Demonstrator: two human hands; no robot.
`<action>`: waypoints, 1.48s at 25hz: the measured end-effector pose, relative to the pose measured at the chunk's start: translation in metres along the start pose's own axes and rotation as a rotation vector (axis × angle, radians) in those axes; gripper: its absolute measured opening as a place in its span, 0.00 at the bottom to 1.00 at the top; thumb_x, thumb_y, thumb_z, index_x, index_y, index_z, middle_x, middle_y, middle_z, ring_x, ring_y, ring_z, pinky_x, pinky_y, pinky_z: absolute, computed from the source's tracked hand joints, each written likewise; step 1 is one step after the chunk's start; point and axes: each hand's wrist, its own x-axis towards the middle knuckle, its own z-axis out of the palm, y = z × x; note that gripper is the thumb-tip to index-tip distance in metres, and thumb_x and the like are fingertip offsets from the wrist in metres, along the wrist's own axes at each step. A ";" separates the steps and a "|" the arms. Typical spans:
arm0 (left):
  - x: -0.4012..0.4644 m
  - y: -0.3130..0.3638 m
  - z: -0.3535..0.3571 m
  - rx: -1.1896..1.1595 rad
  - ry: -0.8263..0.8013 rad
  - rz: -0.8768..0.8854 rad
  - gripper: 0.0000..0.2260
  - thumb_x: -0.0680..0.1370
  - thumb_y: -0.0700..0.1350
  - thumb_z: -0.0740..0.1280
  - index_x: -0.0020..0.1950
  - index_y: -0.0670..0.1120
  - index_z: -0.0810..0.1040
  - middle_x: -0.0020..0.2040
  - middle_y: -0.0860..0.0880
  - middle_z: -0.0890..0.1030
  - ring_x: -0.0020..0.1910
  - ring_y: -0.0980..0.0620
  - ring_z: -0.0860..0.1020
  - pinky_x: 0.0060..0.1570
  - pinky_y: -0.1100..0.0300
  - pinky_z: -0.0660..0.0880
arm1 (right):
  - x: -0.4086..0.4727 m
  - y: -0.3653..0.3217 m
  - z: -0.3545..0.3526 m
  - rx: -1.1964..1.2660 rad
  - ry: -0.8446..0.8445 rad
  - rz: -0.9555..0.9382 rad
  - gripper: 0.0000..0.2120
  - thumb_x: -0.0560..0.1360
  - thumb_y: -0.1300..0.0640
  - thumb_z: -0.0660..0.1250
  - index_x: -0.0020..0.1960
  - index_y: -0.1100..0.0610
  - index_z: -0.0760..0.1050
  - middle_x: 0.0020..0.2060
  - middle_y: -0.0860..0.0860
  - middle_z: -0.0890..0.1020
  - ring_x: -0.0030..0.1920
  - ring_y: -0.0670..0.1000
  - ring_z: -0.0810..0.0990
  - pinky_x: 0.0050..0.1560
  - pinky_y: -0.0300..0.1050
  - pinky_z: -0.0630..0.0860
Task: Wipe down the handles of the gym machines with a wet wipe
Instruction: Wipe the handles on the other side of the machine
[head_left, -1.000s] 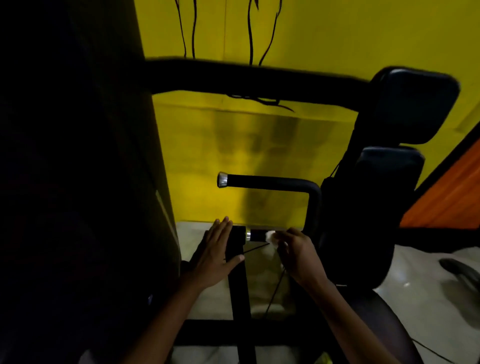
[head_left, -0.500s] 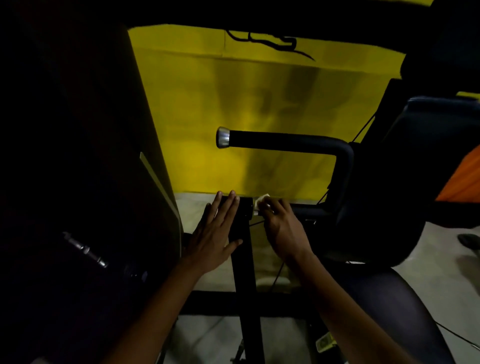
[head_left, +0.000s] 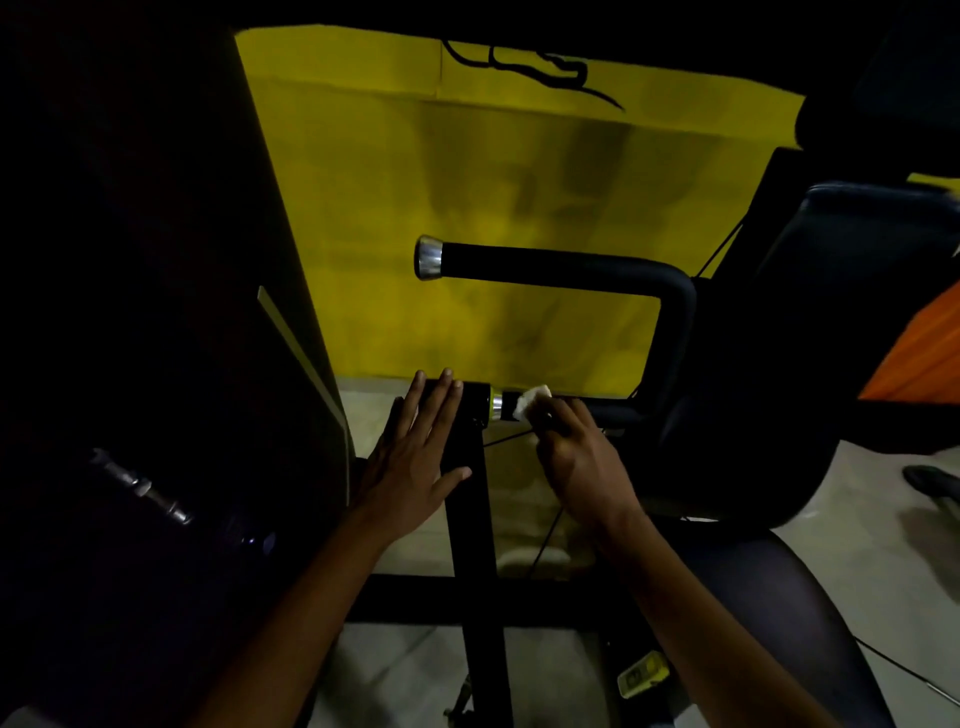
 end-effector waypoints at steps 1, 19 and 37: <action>0.000 0.000 0.001 -0.005 0.009 0.001 0.43 0.74 0.57 0.68 0.78 0.47 0.43 0.79 0.49 0.44 0.77 0.46 0.41 0.74 0.48 0.51 | -0.002 0.011 -0.003 -0.007 0.013 0.016 0.20 0.78 0.53 0.48 0.64 0.56 0.70 0.57 0.53 0.72 0.50 0.54 0.74 0.38 0.45 0.74; 0.000 0.002 0.002 0.087 0.013 -0.022 0.42 0.74 0.61 0.63 0.78 0.44 0.47 0.79 0.48 0.47 0.77 0.46 0.43 0.73 0.50 0.52 | -0.011 0.040 -0.014 0.030 0.003 0.022 0.15 0.76 0.59 0.62 0.62 0.57 0.72 0.55 0.54 0.75 0.50 0.54 0.76 0.38 0.48 0.79; 0.000 0.005 0.002 0.091 0.013 -0.033 0.43 0.74 0.59 0.66 0.78 0.45 0.44 0.79 0.47 0.47 0.77 0.45 0.44 0.72 0.52 0.50 | 0.004 0.026 -0.016 -0.036 0.184 0.273 0.14 0.71 0.68 0.68 0.56 0.59 0.78 0.49 0.58 0.81 0.47 0.57 0.73 0.38 0.42 0.65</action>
